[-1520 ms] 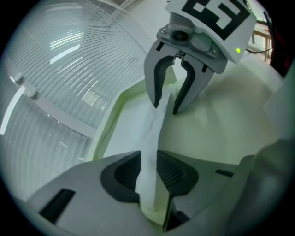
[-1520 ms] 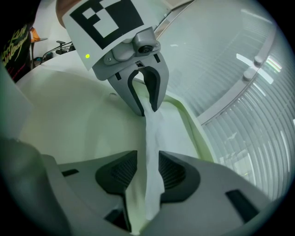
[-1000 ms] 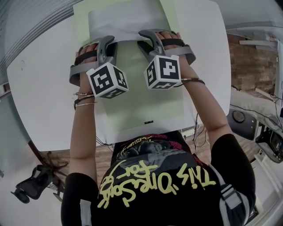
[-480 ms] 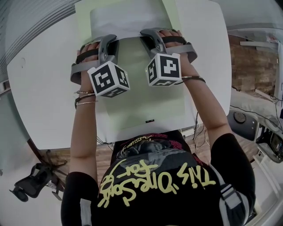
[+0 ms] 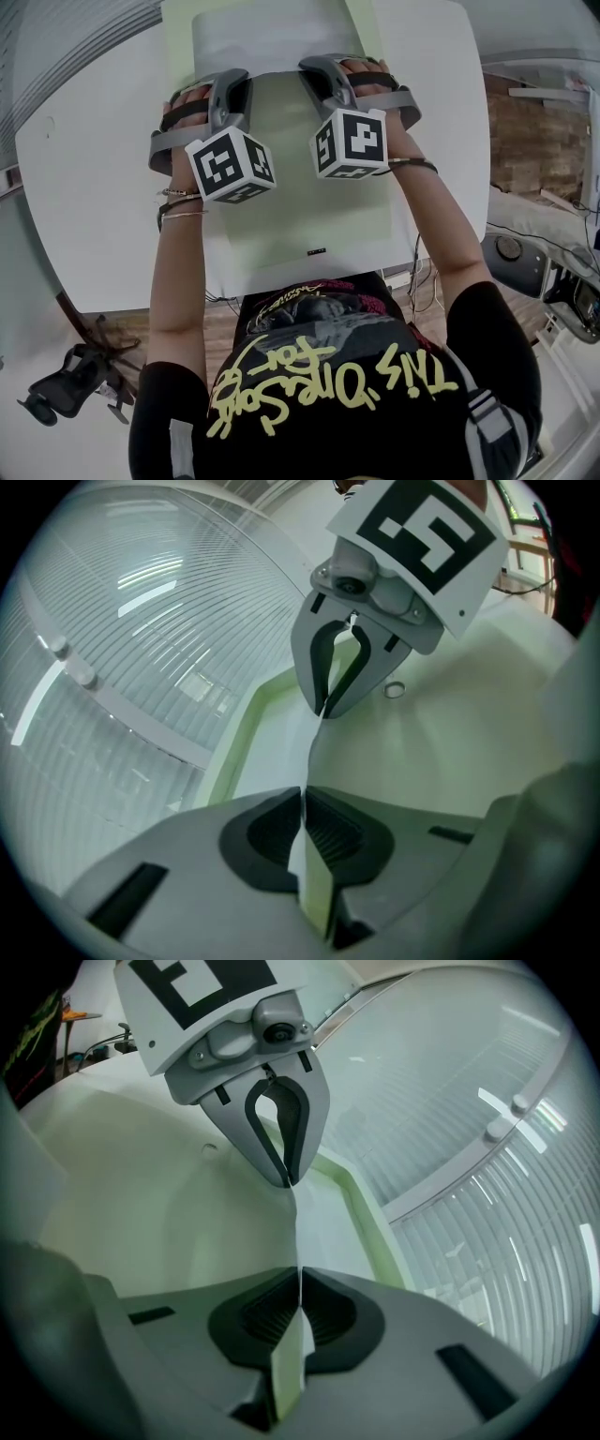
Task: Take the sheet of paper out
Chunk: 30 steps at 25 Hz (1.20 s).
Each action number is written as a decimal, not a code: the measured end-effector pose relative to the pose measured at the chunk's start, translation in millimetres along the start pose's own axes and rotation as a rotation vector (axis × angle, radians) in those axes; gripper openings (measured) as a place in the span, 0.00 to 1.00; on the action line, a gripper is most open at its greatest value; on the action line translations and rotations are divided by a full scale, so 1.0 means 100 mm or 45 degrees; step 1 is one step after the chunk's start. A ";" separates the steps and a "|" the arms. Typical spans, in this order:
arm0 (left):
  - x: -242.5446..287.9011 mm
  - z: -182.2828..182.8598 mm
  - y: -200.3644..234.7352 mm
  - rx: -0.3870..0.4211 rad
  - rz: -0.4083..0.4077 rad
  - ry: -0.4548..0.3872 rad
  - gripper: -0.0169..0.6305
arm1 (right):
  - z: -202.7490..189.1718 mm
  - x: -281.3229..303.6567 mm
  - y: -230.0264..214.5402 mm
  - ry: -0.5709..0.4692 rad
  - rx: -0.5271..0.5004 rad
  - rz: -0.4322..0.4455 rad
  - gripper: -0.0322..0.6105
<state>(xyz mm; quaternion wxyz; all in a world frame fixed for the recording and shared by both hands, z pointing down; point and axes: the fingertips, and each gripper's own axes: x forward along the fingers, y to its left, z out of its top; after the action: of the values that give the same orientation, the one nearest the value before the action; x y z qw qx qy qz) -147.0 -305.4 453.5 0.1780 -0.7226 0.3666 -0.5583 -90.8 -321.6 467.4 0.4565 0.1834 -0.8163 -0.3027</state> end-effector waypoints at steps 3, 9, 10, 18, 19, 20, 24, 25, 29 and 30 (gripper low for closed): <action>-0.04 0.00 0.00 -0.005 0.008 -0.003 0.05 | 0.04 -0.03 0.00 -0.008 0.001 -0.008 0.07; -0.09 -0.02 -0.04 -0.003 0.014 0.007 0.04 | 0.05 -0.08 0.05 -0.004 -0.024 -0.016 0.07; -0.11 -0.03 -0.04 -0.004 0.017 0.007 0.04 | 0.06 -0.09 0.06 -0.005 -0.025 -0.018 0.07; -0.18 -0.04 -0.06 -0.006 0.032 0.009 0.04 | 0.11 -0.15 0.08 -0.013 -0.031 -0.025 0.06; -0.19 -0.04 -0.06 -0.008 0.036 0.009 0.04 | 0.12 -0.16 0.08 -0.014 -0.030 -0.027 0.06; -0.20 -0.04 -0.05 -0.010 0.039 0.009 0.04 | 0.13 -0.17 0.08 -0.016 -0.028 -0.029 0.06; -0.23 -0.03 -0.06 -0.010 0.043 0.008 0.04 | 0.13 -0.20 0.09 -0.020 -0.014 -0.028 0.06; -0.23 -0.02 -0.07 -0.011 0.044 0.007 0.04 | 0.13 -0.21 0.09 -0.020 -0.014 -0.028 0.06; -0.25 0.00 -0.09 -0.007 0.049 0.010 0.04 | 0.13 -0.25 0.11 -0.022 -0.018 -0.033 0.06; -0.25 0.00 -0.10 -0.009 0.049 0.011 0.04 | 0.12 -0.27 0.12 -0.024 -0.019 -0.033 0.06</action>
<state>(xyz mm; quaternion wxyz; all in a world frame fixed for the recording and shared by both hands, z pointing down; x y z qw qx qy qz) -145.9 -280.1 443.0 0.1848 -0.7136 0.3832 -0.5565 -87.8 -293.5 453.6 0.4462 0.1877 -0.8158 -0.3164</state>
